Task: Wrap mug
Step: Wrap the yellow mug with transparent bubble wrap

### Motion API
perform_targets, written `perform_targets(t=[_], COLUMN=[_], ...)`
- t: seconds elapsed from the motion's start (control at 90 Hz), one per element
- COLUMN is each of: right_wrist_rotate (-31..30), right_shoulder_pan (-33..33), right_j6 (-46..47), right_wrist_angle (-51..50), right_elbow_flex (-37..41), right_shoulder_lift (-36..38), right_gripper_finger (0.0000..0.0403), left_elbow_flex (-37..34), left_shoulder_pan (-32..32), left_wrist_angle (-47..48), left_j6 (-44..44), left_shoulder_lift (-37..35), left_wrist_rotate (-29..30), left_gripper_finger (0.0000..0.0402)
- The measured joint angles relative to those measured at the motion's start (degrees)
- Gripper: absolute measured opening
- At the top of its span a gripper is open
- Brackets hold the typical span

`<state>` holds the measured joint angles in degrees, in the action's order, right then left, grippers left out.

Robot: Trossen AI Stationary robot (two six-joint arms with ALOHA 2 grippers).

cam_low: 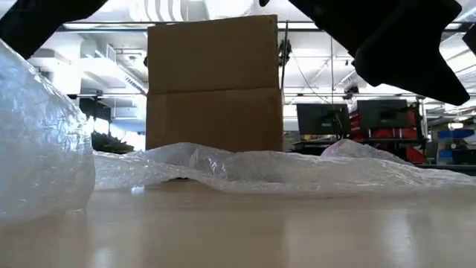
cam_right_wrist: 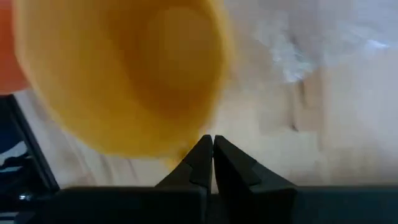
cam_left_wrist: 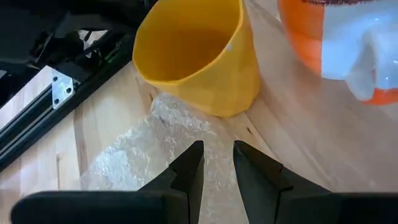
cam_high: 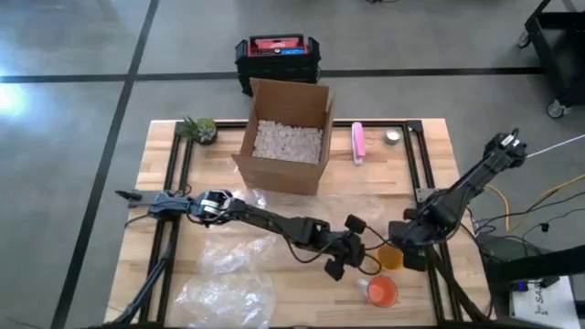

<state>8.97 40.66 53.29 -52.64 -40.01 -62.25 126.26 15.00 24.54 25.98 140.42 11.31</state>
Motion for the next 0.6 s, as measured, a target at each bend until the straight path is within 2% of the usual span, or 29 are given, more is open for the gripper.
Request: perform_targets(t=[0.367, 0.6], right_wrist_rotate=[-5.93, -6.69], right_shoulder_pan=[-0.79, -3.26], right_j6=[-4.17, -7.50], right_wrist_angle=[6.78, 10.17], right_elbow_flex=[0.00, 0.00], right_shoulder_lift=[-4.30, -3.90], right_gripper_finger=[0.0000, 0.0000], left_elbow_flex=[0.00, 0.03], left_shoulder_pan=[0.54, 0.81], left_wrist_angle=[0.17, 1.42], left_j6=[1.77, 4.32], left_shoulder_lift=[-0.11, -2.78], left_wrist_rotate=[0.06, 0.00], left_gripper_finger=[0.0074, 0.0074])
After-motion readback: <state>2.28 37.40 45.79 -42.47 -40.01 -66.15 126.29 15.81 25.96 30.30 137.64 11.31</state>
